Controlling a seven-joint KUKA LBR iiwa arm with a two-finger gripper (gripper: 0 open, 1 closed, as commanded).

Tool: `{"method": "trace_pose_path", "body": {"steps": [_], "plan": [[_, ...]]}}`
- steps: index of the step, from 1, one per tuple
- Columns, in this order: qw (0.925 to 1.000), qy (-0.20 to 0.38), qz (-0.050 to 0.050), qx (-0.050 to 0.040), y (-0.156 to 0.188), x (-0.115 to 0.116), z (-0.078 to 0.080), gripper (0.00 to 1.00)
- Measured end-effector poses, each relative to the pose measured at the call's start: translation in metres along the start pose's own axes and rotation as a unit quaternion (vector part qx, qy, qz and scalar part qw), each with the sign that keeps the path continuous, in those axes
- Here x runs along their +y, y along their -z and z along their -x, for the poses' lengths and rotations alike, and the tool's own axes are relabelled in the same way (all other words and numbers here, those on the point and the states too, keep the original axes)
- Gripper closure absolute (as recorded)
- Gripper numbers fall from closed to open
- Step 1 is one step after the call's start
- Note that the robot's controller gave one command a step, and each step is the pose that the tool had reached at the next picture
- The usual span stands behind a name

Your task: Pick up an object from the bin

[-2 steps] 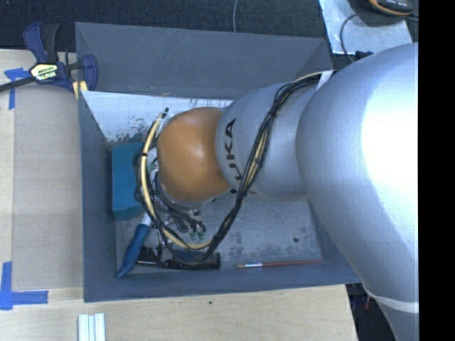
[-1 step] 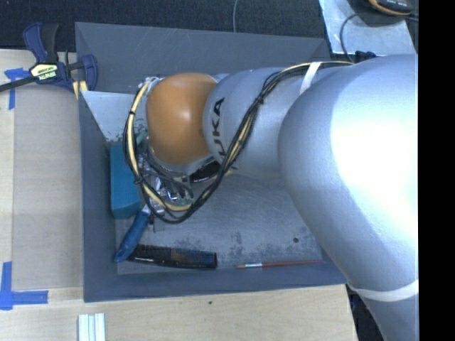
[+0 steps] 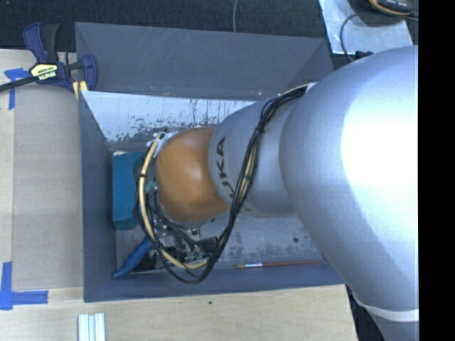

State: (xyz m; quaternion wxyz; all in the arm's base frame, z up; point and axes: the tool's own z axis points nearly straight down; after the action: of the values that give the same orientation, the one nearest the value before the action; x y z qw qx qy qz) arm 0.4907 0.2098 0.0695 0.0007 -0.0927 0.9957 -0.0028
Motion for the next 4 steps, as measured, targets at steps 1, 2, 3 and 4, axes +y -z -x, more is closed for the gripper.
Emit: {"method": "trace_pose_path", "body": {"steps": [1,2,3,4], "plan": [[1.0,0.0,0.0,-0.0006,0.0002,0.0,0.0005,1.0],[0.9994,0.035,-0.005,-0.0014,0.0008,0.0033,-0.0008,1.0],[1.0,0.0,-0.001,-0.0018,0.0,-0.0036,0.0047,1.0],[0.9997,0.023,-0.004,-0.0012,0.0004,-0.001,0.0028,1.0]]}}
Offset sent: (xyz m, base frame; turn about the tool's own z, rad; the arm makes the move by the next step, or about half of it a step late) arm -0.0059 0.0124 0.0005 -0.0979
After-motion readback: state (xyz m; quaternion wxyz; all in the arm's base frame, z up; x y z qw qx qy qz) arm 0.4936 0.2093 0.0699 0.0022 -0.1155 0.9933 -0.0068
